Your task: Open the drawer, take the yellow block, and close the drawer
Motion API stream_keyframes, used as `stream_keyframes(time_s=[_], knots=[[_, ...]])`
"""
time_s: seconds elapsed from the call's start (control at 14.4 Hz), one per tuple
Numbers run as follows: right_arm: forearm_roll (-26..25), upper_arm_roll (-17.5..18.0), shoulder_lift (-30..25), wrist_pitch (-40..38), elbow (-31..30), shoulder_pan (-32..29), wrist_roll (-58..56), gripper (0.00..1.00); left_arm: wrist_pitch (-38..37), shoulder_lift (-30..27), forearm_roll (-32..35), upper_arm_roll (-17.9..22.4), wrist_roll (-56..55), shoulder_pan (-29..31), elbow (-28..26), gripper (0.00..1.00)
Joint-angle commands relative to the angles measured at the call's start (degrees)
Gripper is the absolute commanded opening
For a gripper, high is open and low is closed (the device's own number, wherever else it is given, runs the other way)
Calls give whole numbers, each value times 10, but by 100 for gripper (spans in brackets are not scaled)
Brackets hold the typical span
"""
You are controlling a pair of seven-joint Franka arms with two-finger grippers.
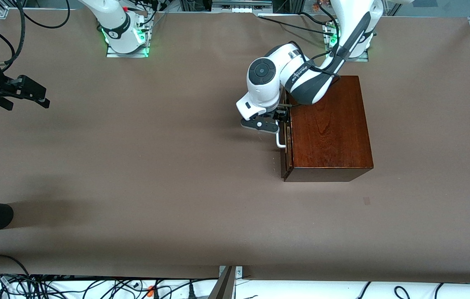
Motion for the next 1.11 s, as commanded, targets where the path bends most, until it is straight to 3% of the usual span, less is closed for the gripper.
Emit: stream_keyframes(time_s=[0.0,0.56,1.04], knots=[[-3,-1,3,-1,10,-1,0,100,19,29,2,-1,-24,-24,32,100],[-17,-1,8,0,10,-2,0,100,19,69,0,-1,-72,-54,102,100],[-16,-4,32,15,10,-8,1,100,19,71,-8,-2,-77,-57,111,100]])
